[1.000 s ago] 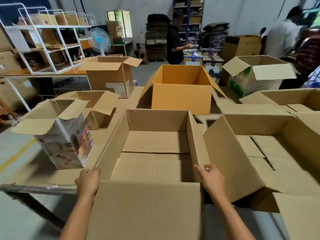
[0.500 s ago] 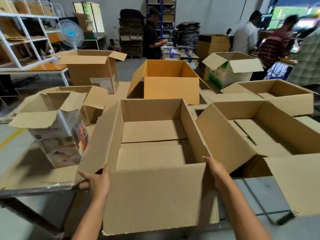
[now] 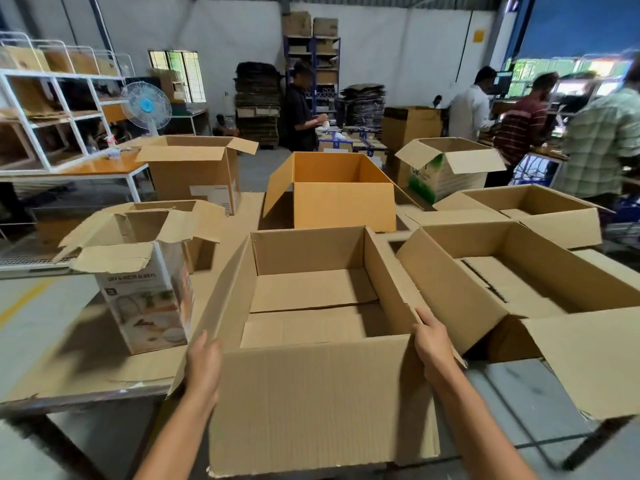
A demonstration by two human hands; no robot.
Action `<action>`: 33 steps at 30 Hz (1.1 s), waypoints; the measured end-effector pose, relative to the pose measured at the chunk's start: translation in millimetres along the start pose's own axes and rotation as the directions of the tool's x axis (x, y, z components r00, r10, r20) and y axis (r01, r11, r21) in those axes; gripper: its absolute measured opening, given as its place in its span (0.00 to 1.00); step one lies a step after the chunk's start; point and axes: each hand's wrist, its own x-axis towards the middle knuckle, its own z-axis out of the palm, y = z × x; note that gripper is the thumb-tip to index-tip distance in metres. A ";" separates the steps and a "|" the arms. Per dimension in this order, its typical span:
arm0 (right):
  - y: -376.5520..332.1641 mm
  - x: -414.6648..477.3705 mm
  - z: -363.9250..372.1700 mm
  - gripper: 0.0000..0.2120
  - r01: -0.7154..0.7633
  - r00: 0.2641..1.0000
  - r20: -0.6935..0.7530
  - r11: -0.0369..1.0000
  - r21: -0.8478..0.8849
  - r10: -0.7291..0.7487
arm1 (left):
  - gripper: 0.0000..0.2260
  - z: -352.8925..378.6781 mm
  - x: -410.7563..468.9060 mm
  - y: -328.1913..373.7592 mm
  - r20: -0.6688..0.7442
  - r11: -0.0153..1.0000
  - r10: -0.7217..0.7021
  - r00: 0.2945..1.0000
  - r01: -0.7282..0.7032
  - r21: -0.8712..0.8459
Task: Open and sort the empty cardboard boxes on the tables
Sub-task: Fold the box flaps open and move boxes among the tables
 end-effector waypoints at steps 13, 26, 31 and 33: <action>-110.1 -32.7 -46.8 0.23 0.298 0.946 -0.124 0.954 -0.021 -0.298 | 0.22 -4.5 -75.6 146.6 0.036 0.942 0.280 0.959 -0.268 -0.202; -120.7 -51.9 -134.4 0.29 0.510 0.793 -0.498 0.829 0.228 -0.351 | 0.22 83.8 -134.0 258.0 0.113 0.787 0.559 0.821 -0.483 -0.385; -109.6 -64.9 -197.0 0.32 0.536 0.726 -0.620 0.810 0.237 -0.298 | 0.25 143.4 -169.5 269.2 0.197 0.758 0.603 0.773 -0.479 -0.441; -102.3 -70.8 -225.4 0.32 0.538 0.703 -0.658 0.806 0.245 -0.270 | 0.27 173.4 -186.3 266.9 0.234 0.757 0.608 0.759 -0.465 -0.458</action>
